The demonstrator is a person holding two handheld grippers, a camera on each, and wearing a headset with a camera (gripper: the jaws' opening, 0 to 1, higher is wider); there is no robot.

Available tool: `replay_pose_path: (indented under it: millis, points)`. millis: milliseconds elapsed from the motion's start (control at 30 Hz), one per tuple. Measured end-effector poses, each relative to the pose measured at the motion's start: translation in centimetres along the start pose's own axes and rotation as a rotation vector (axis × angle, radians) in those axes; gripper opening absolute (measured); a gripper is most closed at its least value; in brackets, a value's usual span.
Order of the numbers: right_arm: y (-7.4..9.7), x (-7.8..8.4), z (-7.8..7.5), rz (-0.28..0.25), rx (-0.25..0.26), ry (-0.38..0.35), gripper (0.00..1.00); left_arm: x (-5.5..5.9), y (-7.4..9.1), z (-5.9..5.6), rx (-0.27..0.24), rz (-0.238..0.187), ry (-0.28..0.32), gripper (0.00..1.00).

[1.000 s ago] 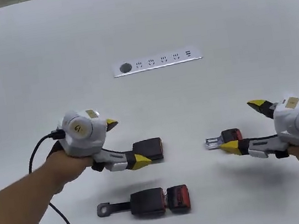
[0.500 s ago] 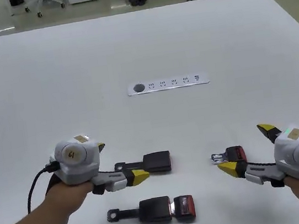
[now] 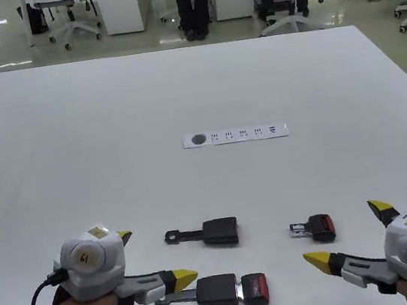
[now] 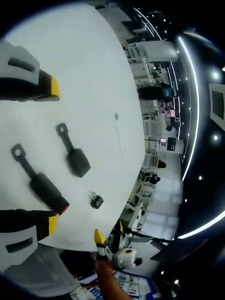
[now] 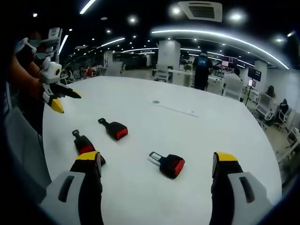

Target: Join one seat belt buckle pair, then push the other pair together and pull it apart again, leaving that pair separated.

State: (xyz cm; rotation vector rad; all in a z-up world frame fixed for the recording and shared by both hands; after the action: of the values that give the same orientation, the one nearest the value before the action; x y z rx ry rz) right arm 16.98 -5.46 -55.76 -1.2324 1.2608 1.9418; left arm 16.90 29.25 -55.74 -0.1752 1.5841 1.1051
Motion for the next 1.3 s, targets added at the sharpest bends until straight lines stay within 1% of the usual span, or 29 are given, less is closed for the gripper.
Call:
replay_pose_path:
  millis: [33, 67, 200, 233, 267, 367, 467, 533, 667, 800, 867, 933, 1000, 1067, 1200, 1300]
  points:
    - [0.5, 0.2, 0.3, 0.003, 0.003, 0.004, 1.00, 0.2, 0.5, 0.0, -0.005, -0.008, 0.008, 0.99]
    - [0.7, 0.3, 0.4, 0.003, 0.005, 0.006, 1.00, 0.3, 0.7, 0.0, -0.006, -0.010, 0.011, 0.99]
    - [1.6, 1.3, 0.6, 0.010, 0.012, 0.008, 1.00, 1.3, 2.0, -0.1, -0.026, -0.020, 0.028, 0.99]
    - [2.1, 1.7, 1.0, 0.011, 0.013, 0.009, 1.00, 1.4, 2.4, -0.4, -0.030, -0.025, 0.034, 0.99]
    - [2.3, 1.8, 1.1, 0.009, 0.013, 0.007, 1.00, 1.5, 2.7, -0.8, -0.032, -0.023, 0.035, 0.99]
    - [3.1, 2.4, 1.6, 0.013, 0.018, 0.005, 1.00, 2.3, 3.4, -0.7, -0.036, -0.025, 0.045, 0.99]
    - [3.7, 3.0, 1.9, 0.031, 0.024, 0.020, 1.00, 2.6, 4.1, -1.5, -0.032, -0.025, 0.051, 1.00]
    - [4.0, 3.2, 1.7, 0.028, 0.027, 0.010, 1.00, 2.9, 4.6, -1.4, -0.031, -0.028, 0.052, 1.00]
    - [4.5, 3.8, 1.9, 0.028, 0.034, 0.009, 1.00, 2.9, 5.2, -2.1, -0.026, -0.032, 0.046, 1.00]
    - [5.1, 4.5, 2.2, 0.040, 0.041, 0.007, 1.00, 3.4, 5.7, -2.3, -0.016, -0.034, 0.031, 0.99]
    - [5.3, 4.6, 2.1, 0.031, 0.043, -0.005, 1.00, 3.6, 5.8, -2.4, -0.010, -0.029, 0.013, 0.99]
    - [5.6, 4.7, 2.2, 0.033, 0.048, -0.003, 1.00, 3.5, 5.9, -2.5, -0.005, -0.032, 0.014, 1.00]
    - [5.8, 4.7, 2.3, 0.030, 0.051, -0.006, 1.00, 3.4, 6.0, -2.5, -0.007, -0.039, 0.018, 1.00]
    - [6.0, 4.9, 2.3, 0.034, 0.058, -0.003, 1.00, 3.5, 6.1, -2.5, -0.009, -0.034, 0.008, 1.00]
    - [6.3, 4.9, 2.4, 0.028, 0.063, -0.008, 1.00, 3.4, 6.4, -2.3, -0.016, -0.050, 0.013, 1.00]
    - [6.5, 4.9, 2.6, 0.031, 0.061, -0.010, 1.00, 3.5, 6.6, -2.2, -0.020, -0.049, 0.010, 1.00]
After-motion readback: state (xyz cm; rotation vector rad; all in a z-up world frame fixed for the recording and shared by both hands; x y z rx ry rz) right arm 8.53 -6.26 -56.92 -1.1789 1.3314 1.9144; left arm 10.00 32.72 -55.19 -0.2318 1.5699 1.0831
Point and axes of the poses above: the centre of the closed fingertips' face, and the gripper's own axes: y roughly backward along the fingers, z roughly to its left, x roughly out of its underside, the point moved 5 cm from there along y, roughly backward along the fingers, and after that the axes turned 14 degrees about -y, right-handed, at the moved point
